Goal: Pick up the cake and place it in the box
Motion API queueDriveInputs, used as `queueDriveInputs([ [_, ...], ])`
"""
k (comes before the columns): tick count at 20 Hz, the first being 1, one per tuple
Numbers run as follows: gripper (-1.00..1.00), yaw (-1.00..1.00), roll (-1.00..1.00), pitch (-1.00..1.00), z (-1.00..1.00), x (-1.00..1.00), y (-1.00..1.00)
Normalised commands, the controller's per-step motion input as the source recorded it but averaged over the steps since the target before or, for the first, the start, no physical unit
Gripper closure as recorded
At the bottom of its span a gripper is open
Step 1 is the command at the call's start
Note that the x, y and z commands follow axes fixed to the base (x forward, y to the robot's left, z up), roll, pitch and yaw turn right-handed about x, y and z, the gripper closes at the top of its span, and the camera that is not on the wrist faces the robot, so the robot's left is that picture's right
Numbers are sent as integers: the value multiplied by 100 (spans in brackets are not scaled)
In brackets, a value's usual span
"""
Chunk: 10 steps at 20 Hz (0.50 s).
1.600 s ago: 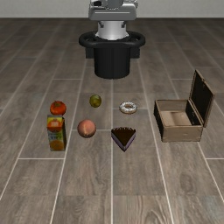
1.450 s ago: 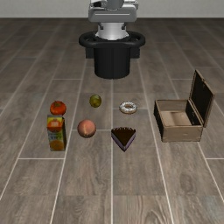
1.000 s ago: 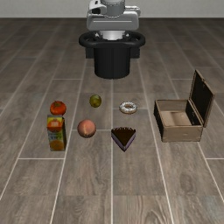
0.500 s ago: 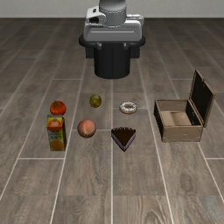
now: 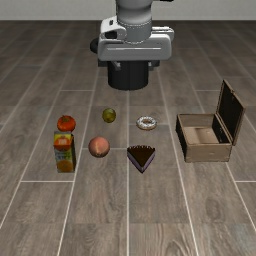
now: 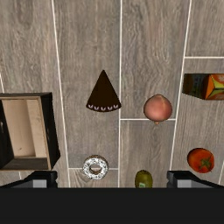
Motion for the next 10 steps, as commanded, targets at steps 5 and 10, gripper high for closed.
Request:
queueDriveInputs([
  [5,-100,0,0,0,-60,20,20],
  [10,-100,0,0,0,-100,0,0],
])
